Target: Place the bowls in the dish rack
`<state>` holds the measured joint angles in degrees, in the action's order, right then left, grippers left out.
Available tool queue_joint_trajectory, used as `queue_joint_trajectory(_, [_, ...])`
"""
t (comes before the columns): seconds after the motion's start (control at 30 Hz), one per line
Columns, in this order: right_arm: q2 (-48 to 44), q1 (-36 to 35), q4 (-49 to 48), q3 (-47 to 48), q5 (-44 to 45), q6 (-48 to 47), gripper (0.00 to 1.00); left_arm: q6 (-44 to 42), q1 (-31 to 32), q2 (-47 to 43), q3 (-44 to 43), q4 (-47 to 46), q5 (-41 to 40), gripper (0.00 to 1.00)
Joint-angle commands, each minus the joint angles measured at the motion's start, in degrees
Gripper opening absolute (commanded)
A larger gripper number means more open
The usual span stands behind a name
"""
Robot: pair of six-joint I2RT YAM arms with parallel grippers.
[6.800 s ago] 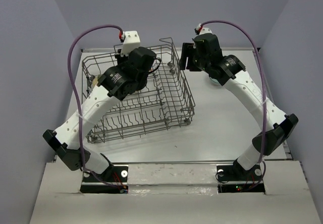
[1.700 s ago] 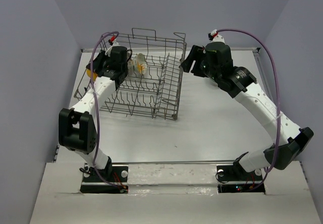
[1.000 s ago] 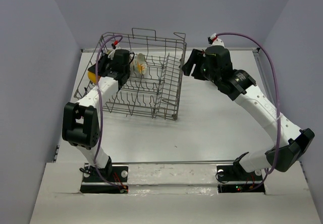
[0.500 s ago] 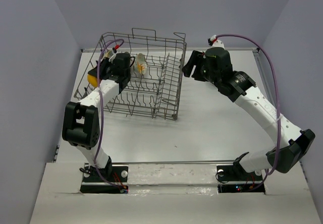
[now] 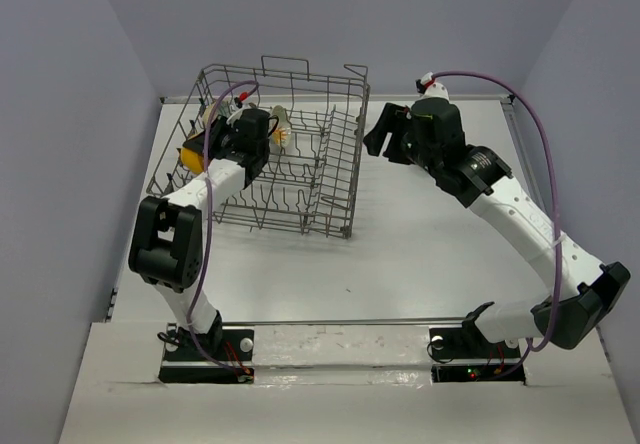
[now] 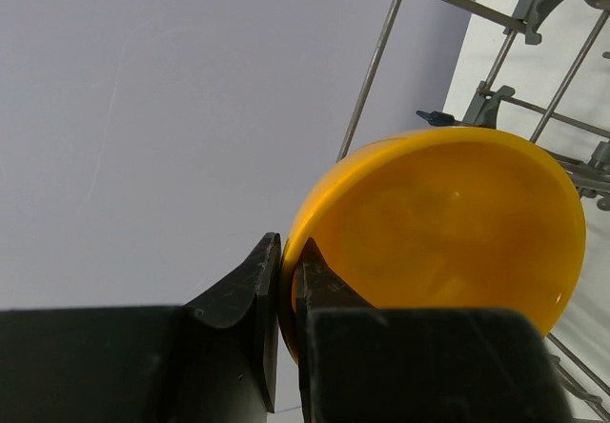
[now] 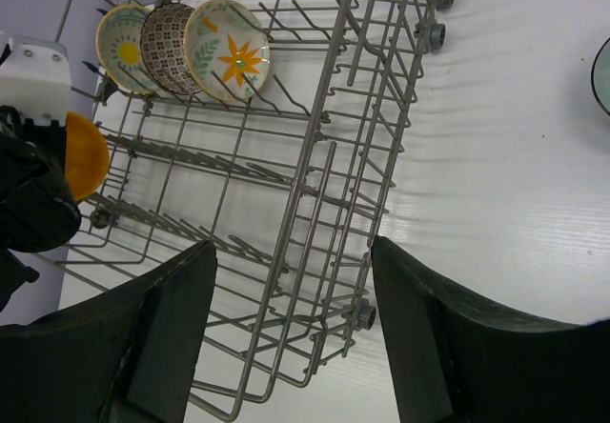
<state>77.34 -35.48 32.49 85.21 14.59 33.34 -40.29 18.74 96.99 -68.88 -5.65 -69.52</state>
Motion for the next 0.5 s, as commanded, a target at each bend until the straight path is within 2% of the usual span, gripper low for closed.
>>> queue_joint_trajectory(0.0, [-2.4, -0.1, -2.9, -0.7, 1.1, -0.8, 0.72, -1.2, 0.6, 0.8, 0.5, -3.0, -4.3, 0.0])
queue_joint_trajectory(0.33, [-3.1, -0.1, -3.0, -1.5, 1.3, -0.8, 0.72, -1.7, 1.5, 2.3, 0.2, -3.3, -5.7, 0.0])
queue_joint_trajectory(0.47, [-3.3, -0.1, -3.0, -2.0, 1.6, -1.1, 0.73, -4.4, 0.9, 1.9, 1.3, -6.8, -5.8, 0.0])
